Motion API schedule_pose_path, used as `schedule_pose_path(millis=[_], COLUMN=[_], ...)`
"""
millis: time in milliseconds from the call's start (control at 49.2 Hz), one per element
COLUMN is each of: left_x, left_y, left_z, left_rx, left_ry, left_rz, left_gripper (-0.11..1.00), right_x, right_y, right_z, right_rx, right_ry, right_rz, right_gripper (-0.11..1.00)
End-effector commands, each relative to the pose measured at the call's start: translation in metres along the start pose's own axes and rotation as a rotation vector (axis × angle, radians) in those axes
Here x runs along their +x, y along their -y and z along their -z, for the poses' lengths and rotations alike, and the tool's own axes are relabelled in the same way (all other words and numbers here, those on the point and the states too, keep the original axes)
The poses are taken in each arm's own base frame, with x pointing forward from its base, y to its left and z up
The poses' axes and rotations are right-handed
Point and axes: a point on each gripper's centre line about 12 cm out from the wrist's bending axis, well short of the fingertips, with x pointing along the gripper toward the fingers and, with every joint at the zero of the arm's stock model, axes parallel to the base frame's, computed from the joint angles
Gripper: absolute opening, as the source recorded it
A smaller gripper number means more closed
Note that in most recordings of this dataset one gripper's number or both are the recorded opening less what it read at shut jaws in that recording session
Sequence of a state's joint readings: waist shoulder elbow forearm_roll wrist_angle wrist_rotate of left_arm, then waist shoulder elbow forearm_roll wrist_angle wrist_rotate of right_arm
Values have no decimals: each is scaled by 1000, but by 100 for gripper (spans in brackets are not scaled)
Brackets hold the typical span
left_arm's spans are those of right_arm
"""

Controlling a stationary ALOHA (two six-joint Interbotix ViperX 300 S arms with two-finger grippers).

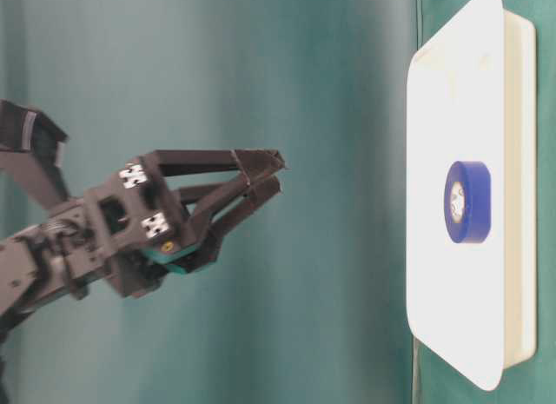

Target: Pick up the tape from a random location and place it into the white case.

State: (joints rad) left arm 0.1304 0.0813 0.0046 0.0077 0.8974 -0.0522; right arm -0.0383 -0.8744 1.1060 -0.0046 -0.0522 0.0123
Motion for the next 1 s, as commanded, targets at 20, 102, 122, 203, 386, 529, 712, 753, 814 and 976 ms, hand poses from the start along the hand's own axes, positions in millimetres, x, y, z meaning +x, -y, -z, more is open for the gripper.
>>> schedule_pose_path(millis=[20,102,122,203,386,529,712,753,814,976], left_x=[-28,-36,-39,-49,-72,-88,-107,-112,-120,-139], left_y=[21,32,34,41,51,49,43,41,39,32], left_z=[-6,-3,-2,2,17,35,64,70,80,107], left_rx=[40,62,67,82,104,105,100,100,98,90], left_ry=[63,84,90,136,269,358,477,501,529,597], left_rz=[28,45,49,64,98,111,124,125,127,133], left_gripper=[80,80,80,80,80,80,80,80,80,80], right_x=[1,1,1,1,1,0,-1,-1,-2,-3], right_y=[0,0,0,0,0,0,0,0,0,0], right_z=[-12,-13,-13,-14,-14,-16,-17,-17,-17,-19], right_rx=[5,3,3,5,5,5,5,5,5,5], right_ry=[32,32,31,34,28,29,23,23,25,29], right_rz=[1,1,1,1,1,1,1,1,0,0], right_gripper=[93,93,93,93,93,93,93,93,93,93])
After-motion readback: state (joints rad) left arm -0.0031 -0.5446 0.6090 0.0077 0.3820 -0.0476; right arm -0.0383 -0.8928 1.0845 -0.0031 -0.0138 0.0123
